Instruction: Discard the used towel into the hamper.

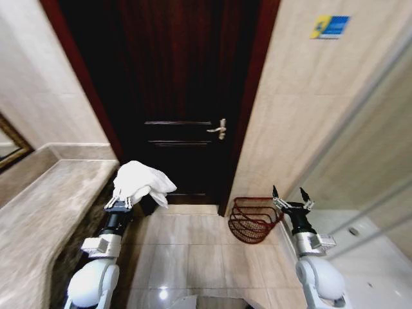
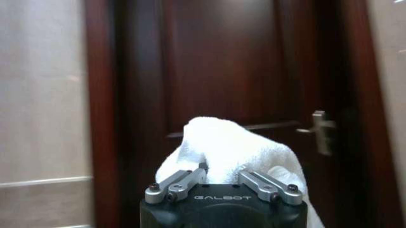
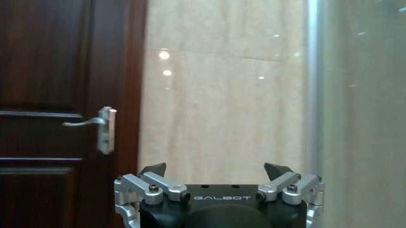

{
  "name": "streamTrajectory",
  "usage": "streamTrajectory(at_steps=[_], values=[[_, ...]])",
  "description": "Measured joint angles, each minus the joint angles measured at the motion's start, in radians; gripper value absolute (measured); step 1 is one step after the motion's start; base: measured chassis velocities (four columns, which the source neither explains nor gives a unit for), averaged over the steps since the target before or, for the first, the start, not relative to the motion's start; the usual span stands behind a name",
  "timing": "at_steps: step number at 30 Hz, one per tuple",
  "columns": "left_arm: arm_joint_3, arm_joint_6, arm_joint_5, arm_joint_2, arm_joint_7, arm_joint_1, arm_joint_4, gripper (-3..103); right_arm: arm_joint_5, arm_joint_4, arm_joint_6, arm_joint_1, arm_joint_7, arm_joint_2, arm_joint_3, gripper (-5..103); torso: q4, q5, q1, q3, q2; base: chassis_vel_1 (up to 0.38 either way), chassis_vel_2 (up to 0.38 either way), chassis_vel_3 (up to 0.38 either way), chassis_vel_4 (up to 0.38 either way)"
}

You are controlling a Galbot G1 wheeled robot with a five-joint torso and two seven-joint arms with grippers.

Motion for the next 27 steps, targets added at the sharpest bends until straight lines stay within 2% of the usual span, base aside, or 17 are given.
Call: streamTrajectory(at_steps=[2,4,13,27], values=[[-0.002,-0.026,-0.016,0.007,0.041,-0.001,0.017,6,-0.001,0.003,-0.007,-0.002,0.0,0.001,0.0,100,-0.0001,0.0003,0.0,0.0,0.0,-0.128,-0.126,-0.115,-0.123],[-0.001,-0.035,-0.024,0.007,0.049,-0.008,0.025,6,-0.001,0.006,-0.013,-0.005,0.0,0.001,0.0,100,-0.0005,0.0001,0.0,0.0,0.0,-0.134,-0.117,-0.091,-0.112],[0.0,-0.037,-0.025,0.01,0.053,-0.016,0.034,6,-0.002,0.008,-0.014,-0.004,0.001,0.003,-0.001,100,0.0001,0.0002,0.0,0.0,0.0,-0.034,-0.049,-0.026,-0.033],[0.001,-0.05,-0.023,0.004,0.054,-0.013,0.039,6,-0.004,0.0,-0.007,-0.006,0.002,0.006,-0.008,100,0.0,0.0003,0.0,0.0,0.0,-0.028,-0.085,0.029,0.082]])
